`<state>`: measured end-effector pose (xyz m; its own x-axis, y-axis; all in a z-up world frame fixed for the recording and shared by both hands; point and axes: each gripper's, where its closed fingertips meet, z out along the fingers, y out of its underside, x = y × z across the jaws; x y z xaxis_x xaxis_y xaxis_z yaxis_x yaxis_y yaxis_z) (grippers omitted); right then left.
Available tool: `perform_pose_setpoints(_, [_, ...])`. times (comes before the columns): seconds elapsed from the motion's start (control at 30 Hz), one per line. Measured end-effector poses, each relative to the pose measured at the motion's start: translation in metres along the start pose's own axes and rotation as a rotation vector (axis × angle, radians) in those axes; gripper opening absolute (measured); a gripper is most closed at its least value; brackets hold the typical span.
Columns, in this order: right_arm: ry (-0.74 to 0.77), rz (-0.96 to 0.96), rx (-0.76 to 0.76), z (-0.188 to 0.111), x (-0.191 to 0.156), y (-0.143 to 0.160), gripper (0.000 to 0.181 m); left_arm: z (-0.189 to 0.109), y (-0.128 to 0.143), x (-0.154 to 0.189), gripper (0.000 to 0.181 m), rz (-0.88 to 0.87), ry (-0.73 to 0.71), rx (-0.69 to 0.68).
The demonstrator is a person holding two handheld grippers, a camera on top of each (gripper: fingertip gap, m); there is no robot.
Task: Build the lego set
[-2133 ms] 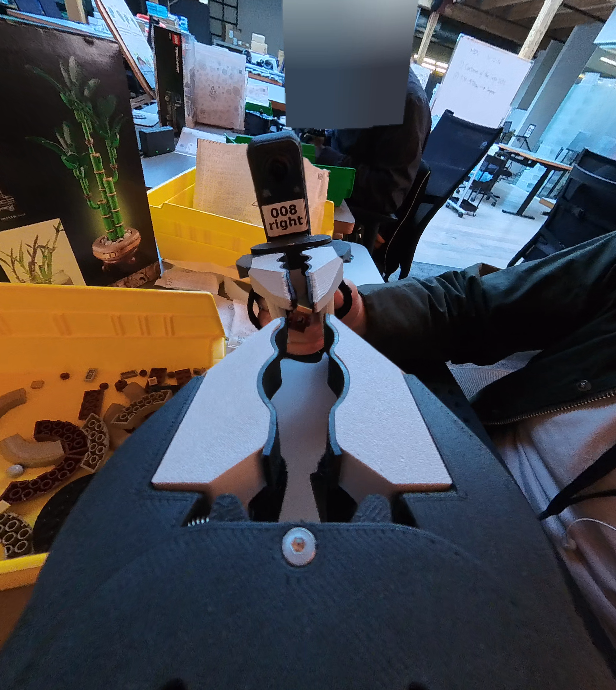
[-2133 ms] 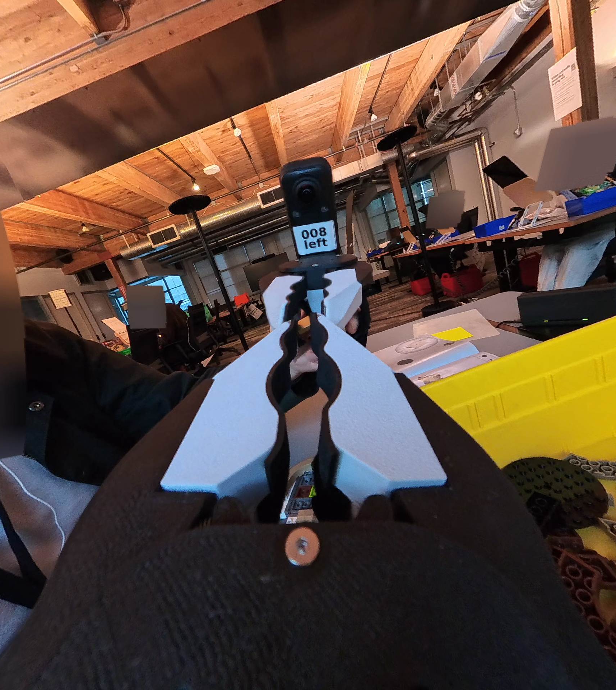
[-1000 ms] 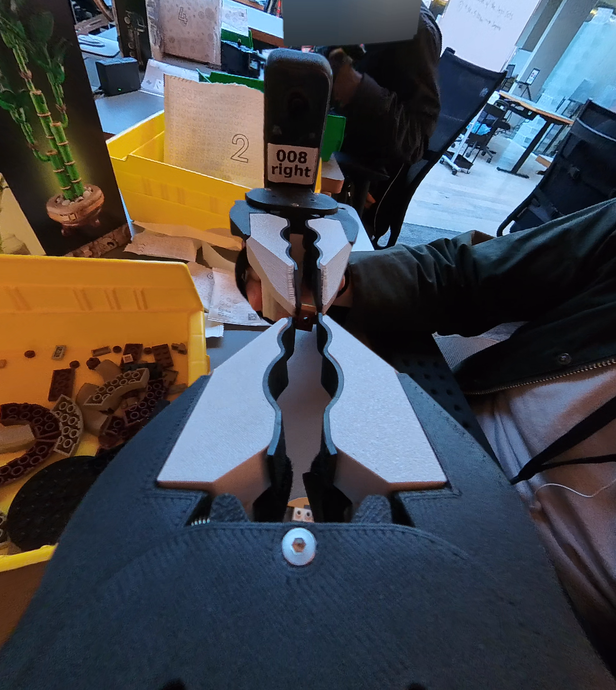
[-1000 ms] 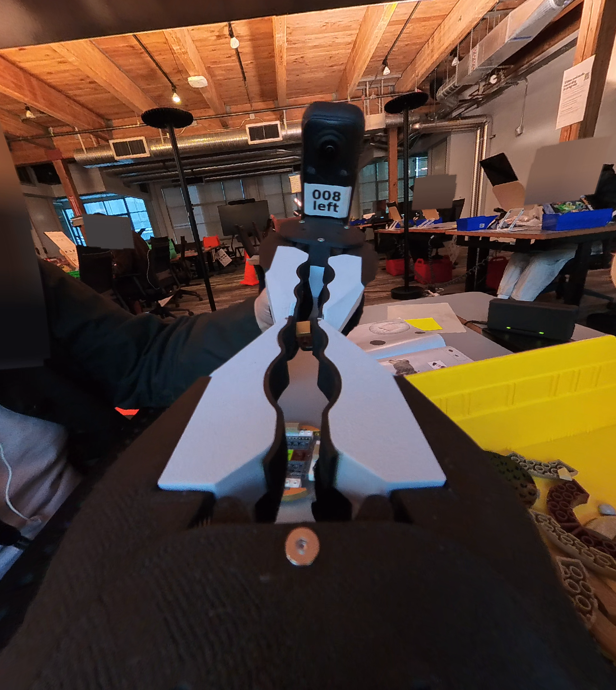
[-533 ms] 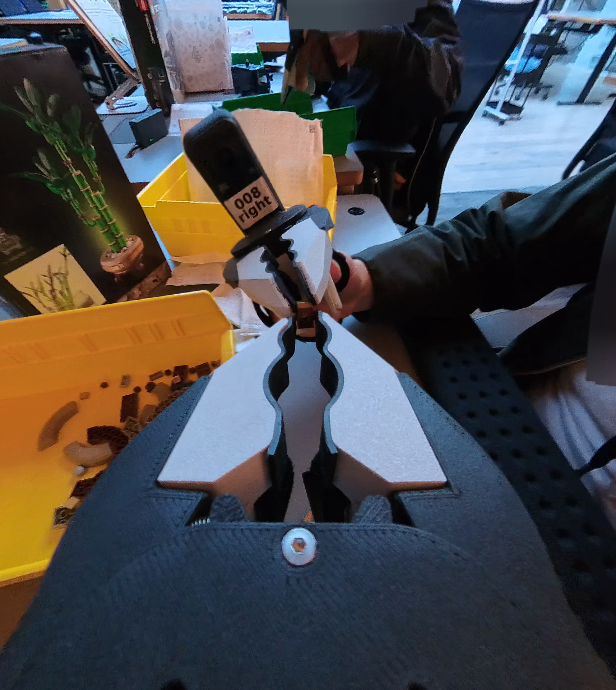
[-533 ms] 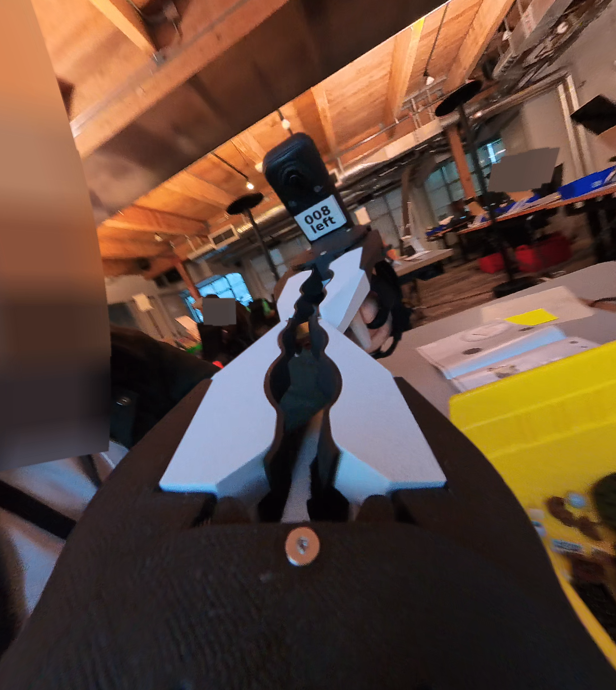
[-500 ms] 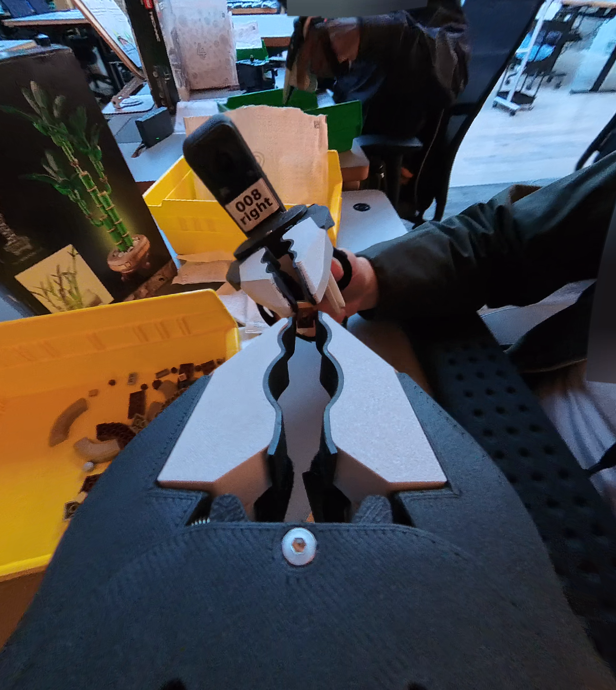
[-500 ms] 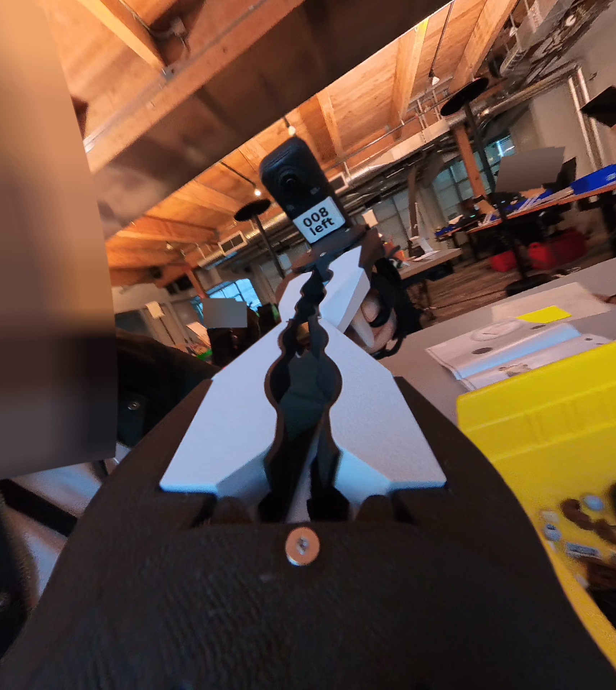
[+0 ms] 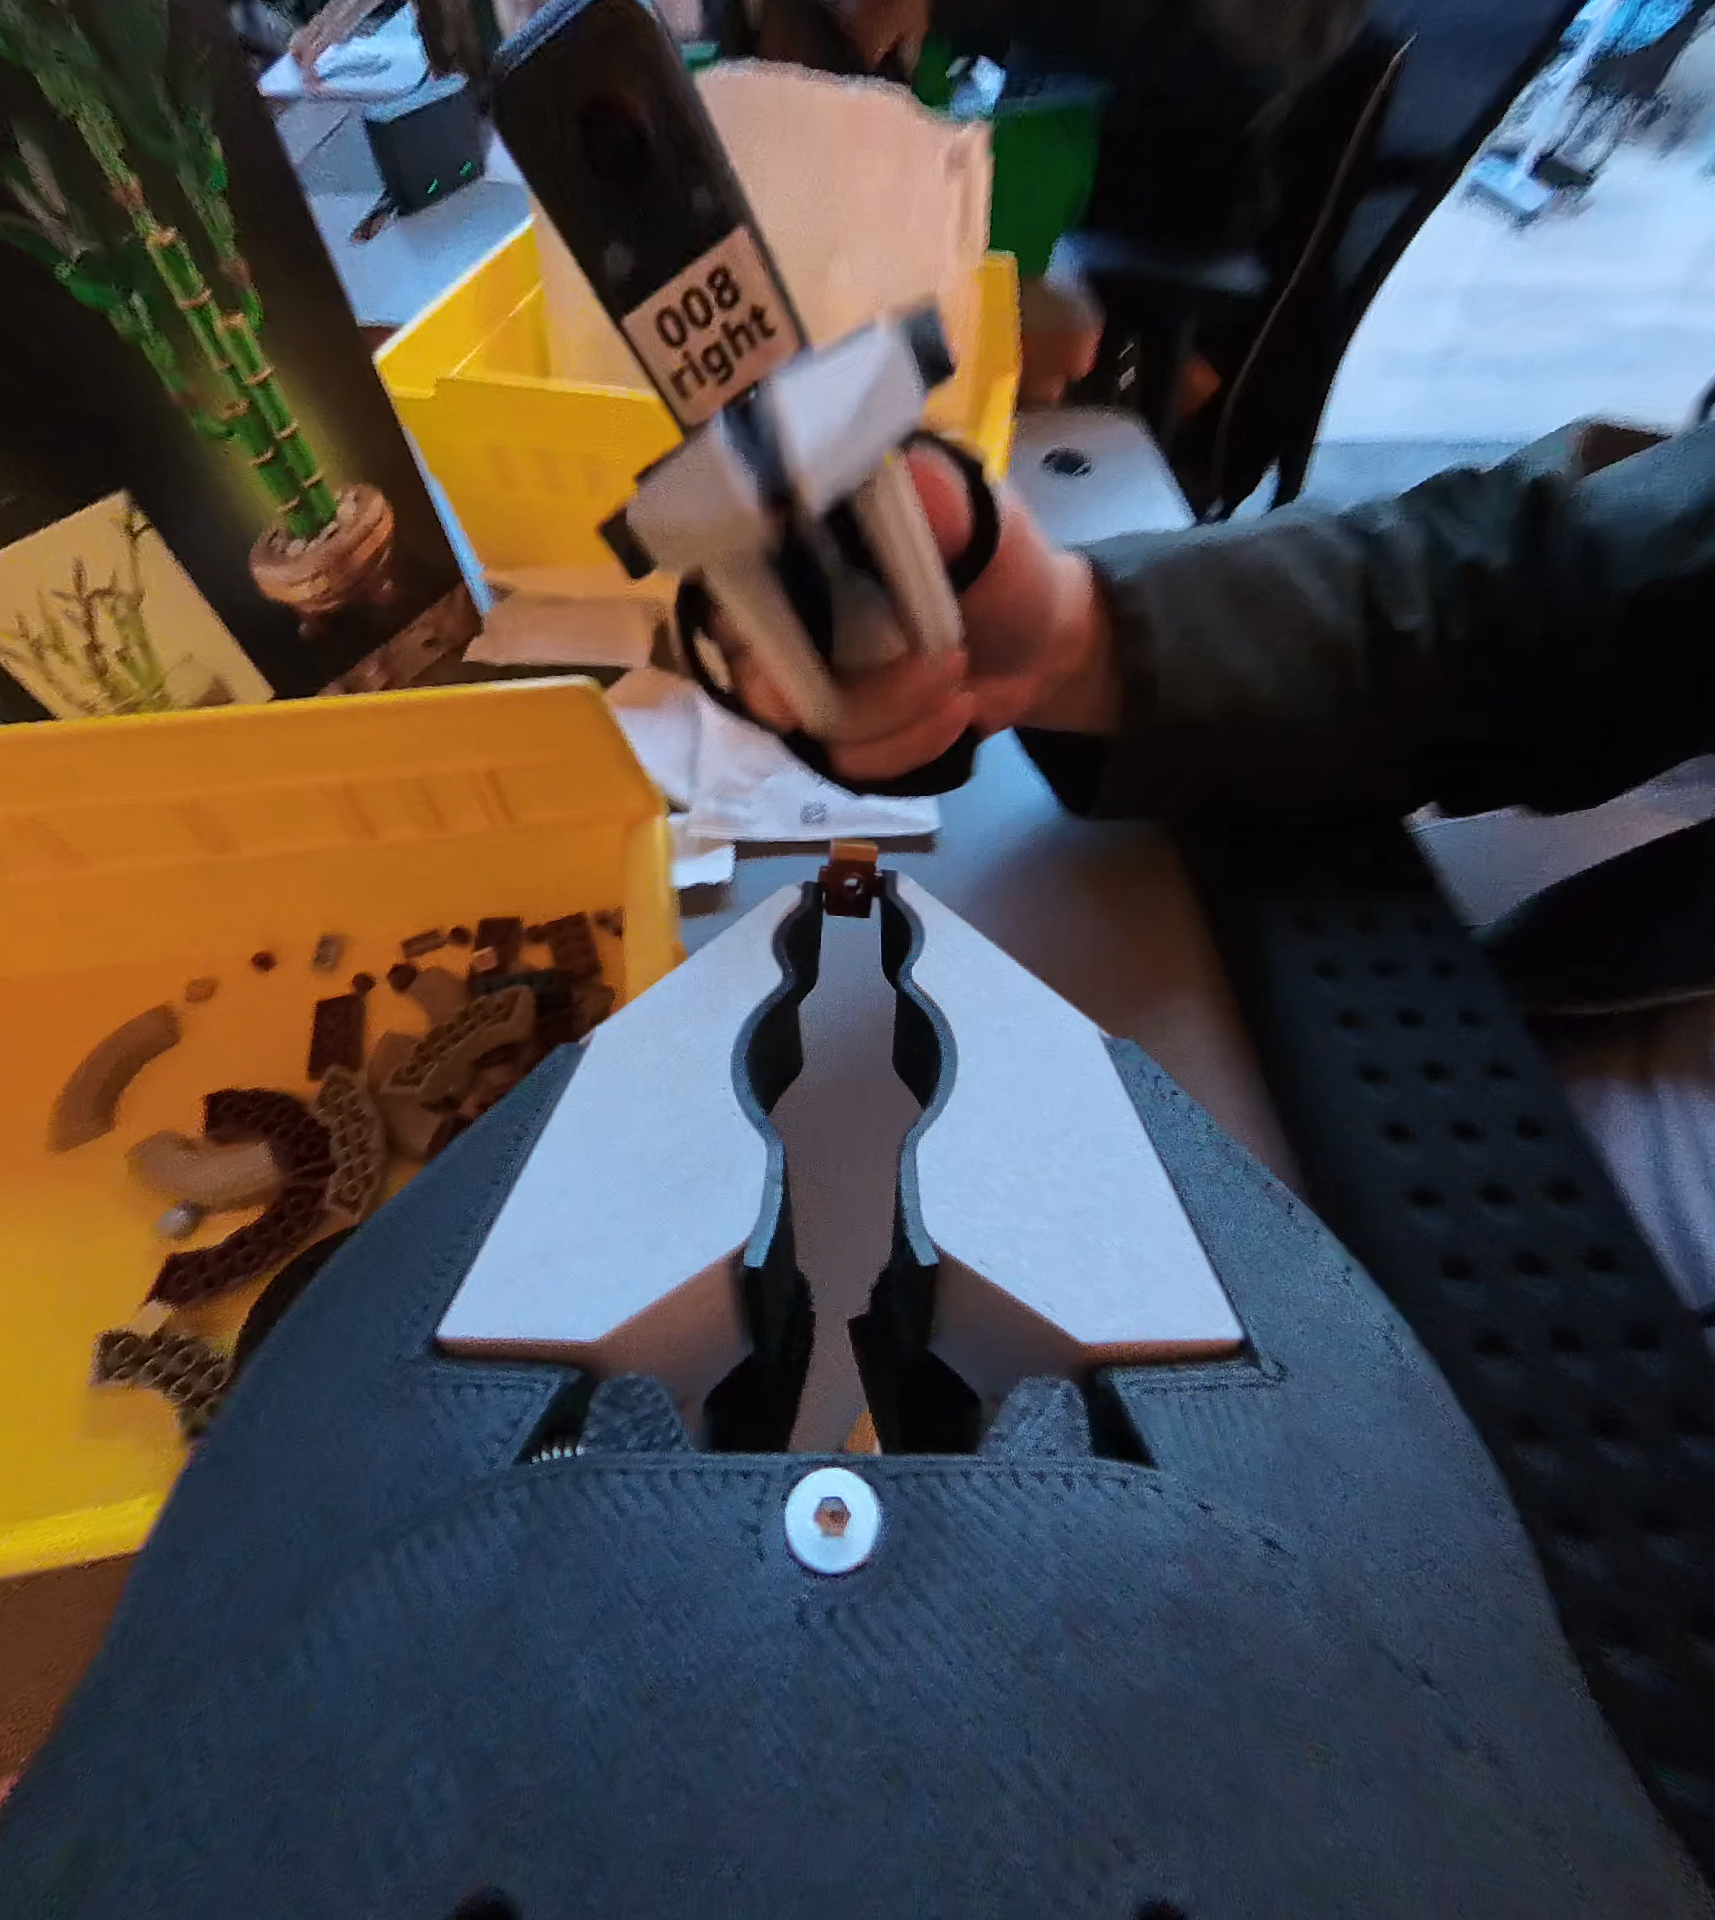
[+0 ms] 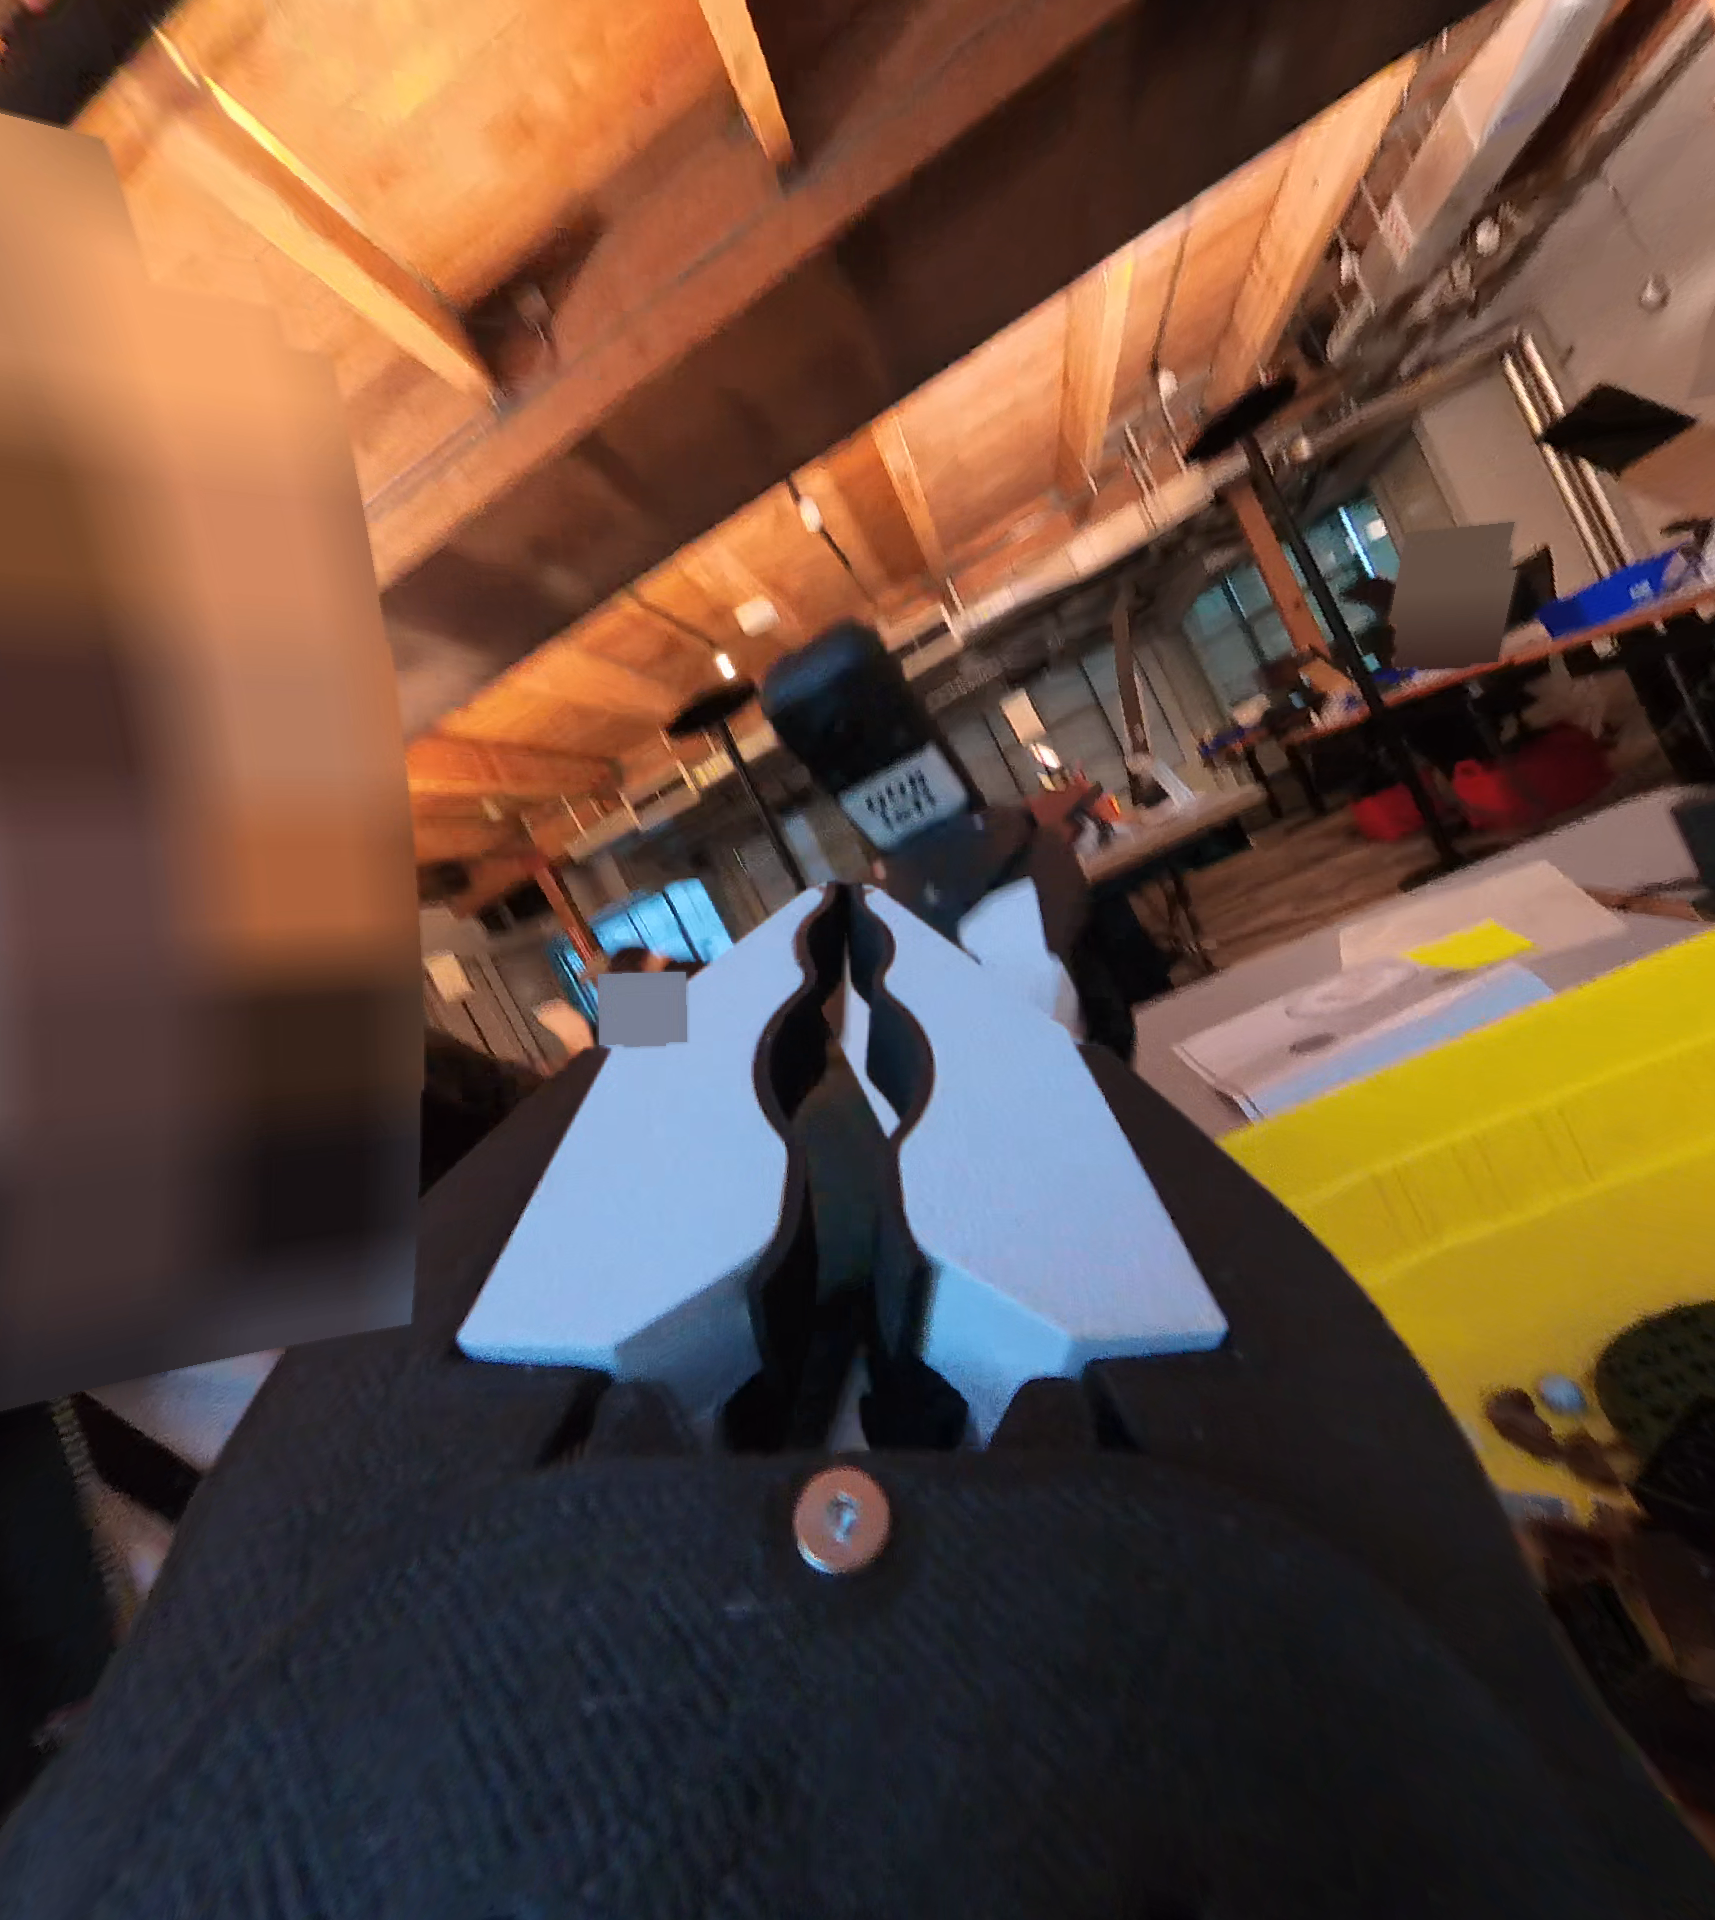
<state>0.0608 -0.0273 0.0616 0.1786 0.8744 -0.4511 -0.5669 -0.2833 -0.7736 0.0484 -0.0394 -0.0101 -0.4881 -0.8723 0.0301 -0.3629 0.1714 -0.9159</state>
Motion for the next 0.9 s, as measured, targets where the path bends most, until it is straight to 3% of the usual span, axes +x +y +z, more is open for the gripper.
perform_pose_setpoints(0.1, [0.168, -0.269, -0.278, 0.0, 0.019, 0.036, 0.0, -0.009, 0.002, 0.01, 0.01, -0.03, 0.08, -0.032])
perform_pose_setpoints(0.17, [0.26, -0.451, -0.436, -0.003, 0.029, 0.055, 0.017, -0.014, 0.013, 0.015, 0.01, -0.055, 0.115, -0.122])
perform_pose_setpoints(0.23, [0.254, -0.492, -0.528, -0.003, 0.028, 0.071, 0.02, -0.016, 0.027, 0.014, 0.01, -0.075, 0.105, -0.219])
perform_pose_setpoints(0.3, [0.224, -0.487, -0.569, 0.0, 0.026, 0.082, 0.017, -0.015, 0.04, 0.013, 0.01, -0.064, 0.088, -0.302])
perform_pose_setpoints(0.5, [0.199, -0.432, -0.66, -0.002, 0.029, 0.102, 0.01, -0.012, 0.052, 0.013, 0.01, -0.039, 0.068, -0.381])
perform_pose_setpoints(0.9, [0.227, -0.423, -0.734, -0.004, 0.037, 0.116, 0.007, -0.01, 0.059, 0.016, 0.01, -0.041, 0.07, -0.432])
